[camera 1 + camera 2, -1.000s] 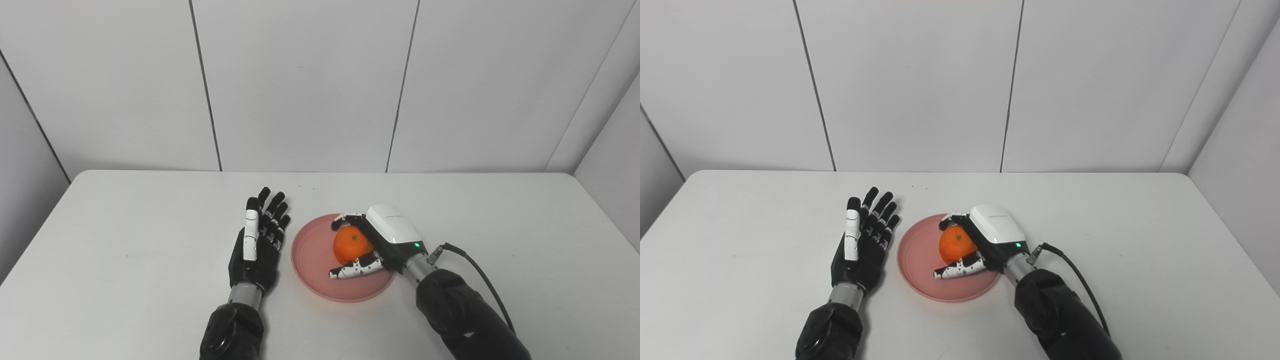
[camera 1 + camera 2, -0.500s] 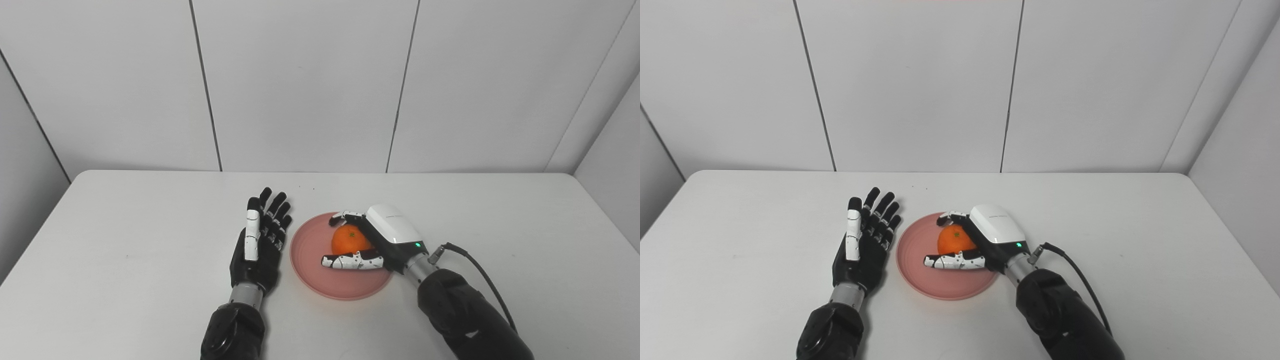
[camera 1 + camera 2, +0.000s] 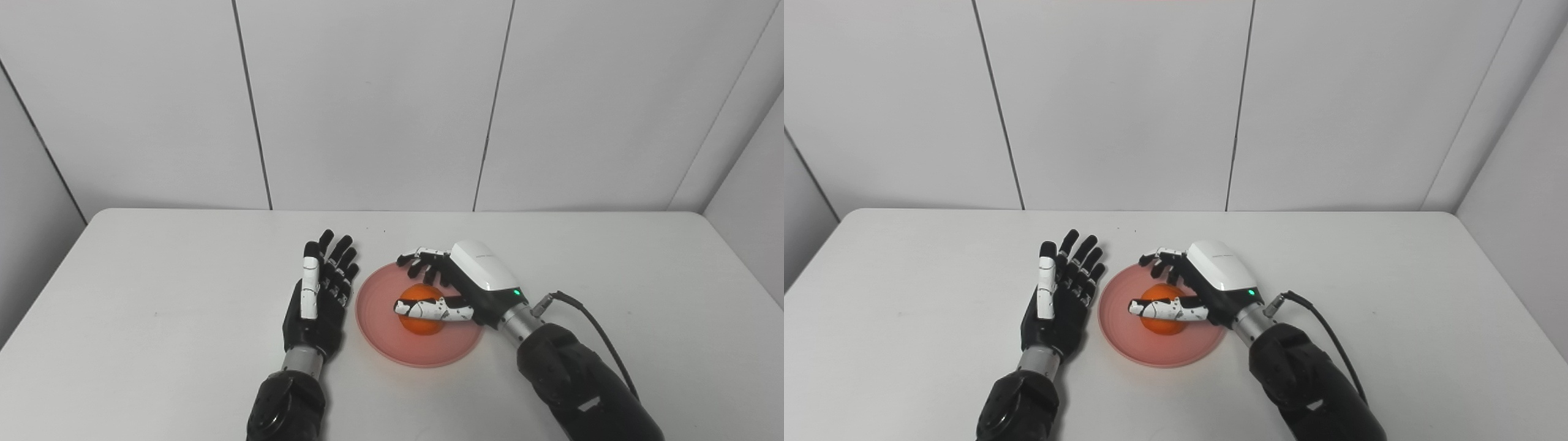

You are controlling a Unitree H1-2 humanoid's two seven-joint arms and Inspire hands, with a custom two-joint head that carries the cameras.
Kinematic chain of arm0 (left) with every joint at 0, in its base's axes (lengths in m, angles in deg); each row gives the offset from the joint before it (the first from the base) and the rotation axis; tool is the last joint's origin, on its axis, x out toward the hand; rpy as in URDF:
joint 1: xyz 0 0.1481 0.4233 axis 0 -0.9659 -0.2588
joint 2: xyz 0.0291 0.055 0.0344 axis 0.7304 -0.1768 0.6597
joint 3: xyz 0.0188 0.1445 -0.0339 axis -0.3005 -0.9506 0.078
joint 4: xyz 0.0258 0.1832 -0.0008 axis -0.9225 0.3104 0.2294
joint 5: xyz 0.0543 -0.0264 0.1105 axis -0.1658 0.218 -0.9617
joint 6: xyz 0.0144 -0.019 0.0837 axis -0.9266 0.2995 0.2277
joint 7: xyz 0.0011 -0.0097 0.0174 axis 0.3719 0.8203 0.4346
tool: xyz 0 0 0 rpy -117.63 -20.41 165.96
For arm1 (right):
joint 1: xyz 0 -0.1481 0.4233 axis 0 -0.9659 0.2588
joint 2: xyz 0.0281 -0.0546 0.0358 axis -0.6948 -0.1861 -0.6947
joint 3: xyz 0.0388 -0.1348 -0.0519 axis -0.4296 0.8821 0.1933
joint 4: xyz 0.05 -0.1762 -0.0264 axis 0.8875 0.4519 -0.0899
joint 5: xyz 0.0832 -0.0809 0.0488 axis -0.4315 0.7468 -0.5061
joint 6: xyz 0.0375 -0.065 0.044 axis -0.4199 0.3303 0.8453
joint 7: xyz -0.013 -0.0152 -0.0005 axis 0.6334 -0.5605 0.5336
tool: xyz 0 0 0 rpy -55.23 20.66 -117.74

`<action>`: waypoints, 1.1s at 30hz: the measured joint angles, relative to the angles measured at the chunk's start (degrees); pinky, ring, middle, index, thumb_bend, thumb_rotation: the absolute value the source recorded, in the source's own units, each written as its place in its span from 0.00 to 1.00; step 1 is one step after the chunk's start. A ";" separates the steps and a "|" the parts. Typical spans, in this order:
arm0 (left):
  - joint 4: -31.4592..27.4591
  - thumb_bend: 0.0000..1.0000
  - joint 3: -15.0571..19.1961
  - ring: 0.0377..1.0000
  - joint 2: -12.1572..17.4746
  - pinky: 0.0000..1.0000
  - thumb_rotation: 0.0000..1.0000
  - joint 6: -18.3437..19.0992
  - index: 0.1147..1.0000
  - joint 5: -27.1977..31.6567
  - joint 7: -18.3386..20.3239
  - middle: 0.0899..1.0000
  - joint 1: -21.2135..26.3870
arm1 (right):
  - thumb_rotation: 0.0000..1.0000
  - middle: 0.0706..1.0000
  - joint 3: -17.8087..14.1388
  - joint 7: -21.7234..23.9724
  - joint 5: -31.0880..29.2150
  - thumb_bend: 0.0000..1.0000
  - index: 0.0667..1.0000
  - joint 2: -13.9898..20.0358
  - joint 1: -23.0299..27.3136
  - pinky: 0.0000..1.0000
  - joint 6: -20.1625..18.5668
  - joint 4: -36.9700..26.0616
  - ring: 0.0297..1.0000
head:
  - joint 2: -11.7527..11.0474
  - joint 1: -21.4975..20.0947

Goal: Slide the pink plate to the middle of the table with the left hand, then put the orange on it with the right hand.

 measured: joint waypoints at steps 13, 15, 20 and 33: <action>-0.10 0.82 0.05 0.96 0.08 1.00 0.73 0.00 0.93 0.01 0.00 0.90 -0.10 | 1.00 0.89 -7.45 -8.45 -5.38 0.97 0.85 -3.48 -2.50 0.85 6.63 2.24 0.89 | 0.35 -0.18; -0.29 0.82 0.02 0.96 0.09 1.00 0.73 0.00 0.93 0.01 0.00 0.91 -0.21 | 1.00 0.88 -8.02 -9.02 -5.36 0.96 0.86 -3.54 -2.71 0.85 6.79 3.55 0.89 | 0.44 -0.26; -0.67 0.82 -0.26 0.95 0.31 0.99 0.74 0.05 0.93 -0.22 0.00 0.90 -0.49 | 1.00 0.86 -8.37 -11.02 -4.64 0.91 0.85 -3.41 -3.81 0.76 7.63 7.07 0.84 | 0.53 -0.35; 0.28 0.83 -4.10 0.95 1.73 1.00 0.67 -6.51 0.91 -9.25 -0.43 0.93 -1.69 | 1.00 0.89 -17.34 -8.75 -27.32 0.98 0.87 -11.39 -8.09 0.90 5.84 10.04 0.89 | 1.05 -0.35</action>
